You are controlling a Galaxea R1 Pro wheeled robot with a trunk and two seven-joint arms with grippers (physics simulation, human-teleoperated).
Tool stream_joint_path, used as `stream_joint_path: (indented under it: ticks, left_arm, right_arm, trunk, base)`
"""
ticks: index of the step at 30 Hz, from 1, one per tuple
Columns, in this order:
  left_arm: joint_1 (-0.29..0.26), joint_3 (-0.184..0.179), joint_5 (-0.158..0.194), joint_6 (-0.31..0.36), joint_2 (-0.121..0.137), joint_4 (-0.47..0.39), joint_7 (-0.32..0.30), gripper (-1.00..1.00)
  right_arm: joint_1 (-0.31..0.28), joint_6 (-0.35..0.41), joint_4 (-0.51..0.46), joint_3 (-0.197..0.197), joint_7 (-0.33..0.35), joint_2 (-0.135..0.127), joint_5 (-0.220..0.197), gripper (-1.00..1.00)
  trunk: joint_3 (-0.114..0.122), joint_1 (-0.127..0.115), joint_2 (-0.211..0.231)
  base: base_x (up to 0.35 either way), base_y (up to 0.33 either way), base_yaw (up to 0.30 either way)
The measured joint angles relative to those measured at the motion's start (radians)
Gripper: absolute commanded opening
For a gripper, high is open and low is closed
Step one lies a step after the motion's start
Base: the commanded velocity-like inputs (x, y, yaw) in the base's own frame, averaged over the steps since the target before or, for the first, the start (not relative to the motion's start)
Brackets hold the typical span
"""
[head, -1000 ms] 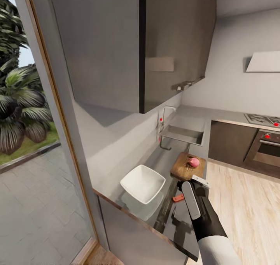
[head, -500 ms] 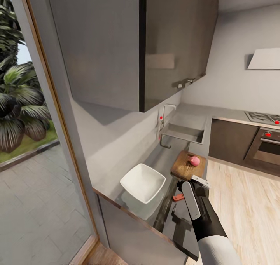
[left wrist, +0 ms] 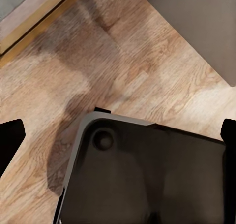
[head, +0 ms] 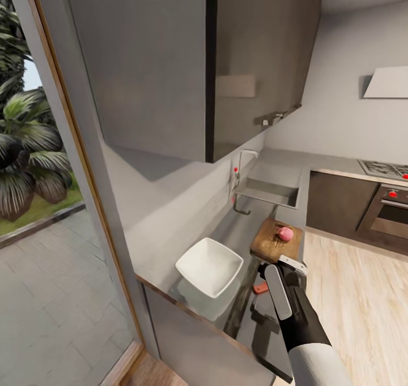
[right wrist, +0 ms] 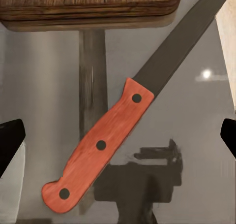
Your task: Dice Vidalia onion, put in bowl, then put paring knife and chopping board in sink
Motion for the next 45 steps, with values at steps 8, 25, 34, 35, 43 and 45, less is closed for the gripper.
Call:
stream_joint_path:
  ticks: [8,25,34,35,43,45]
  left_arm:
    - [0.0,0.0,0.0,0.0,0.0,0.0,0.0,1.0]
    - [0.0,0.0,0.0,0.0,0.0,0.0,0.0,1.0]
    - [0.0,0.0,0.0,0.0,0.0,0.0,0.0,1.0]
    - [0.0,0.0,0.0,0.0,0.0,0.0,0.0,1.0]
    - [0.0,0.0,0.0,0.0,0.0,0.0,0.0,1.0]
    - [0.0,0.0,0.0,0.0,0.001,0.0,0.0,1.0]
  right_arm:
    - [0.0,0.0,0.0,-0.001,0.0,0.0,0.0,1.0]
    - [0.0,0.0,0.0,-0.001,0.0,0.0,0.0,1.0]
    - [0.0,0.0,0.0,0.0,0.0,0.0,0.0,1.0]
    - [0.0,0.001,0.0,0.0,0.0,0.0,0.0,1.0]
    - [0.0,0.001,0.0,0.002,0.0,0.0,0.0,1.0]
    - [0.0,0.001,0.0,0.002,-0.001,0.0,0.0,1.0]
  trunk:
    - [-0.008,0.0,0.0]
    - [-0.032,0.0,0.0]
    - [-0.038,0.0,0.0]
    - [-0.038,0.0,0.0]
    - [-0.038,0.0,0.0]
    - [-0.039,0.0,0.0]
  base:
    - [0.011,0.006,0.0]
    - [0.0,0.0,0.0]
    - [0.0,0.0,0.0]
    - [0.0,0.0,0.0]
    - [0.0,0.0,0.0]
    - [0.0,0.0,0.0]
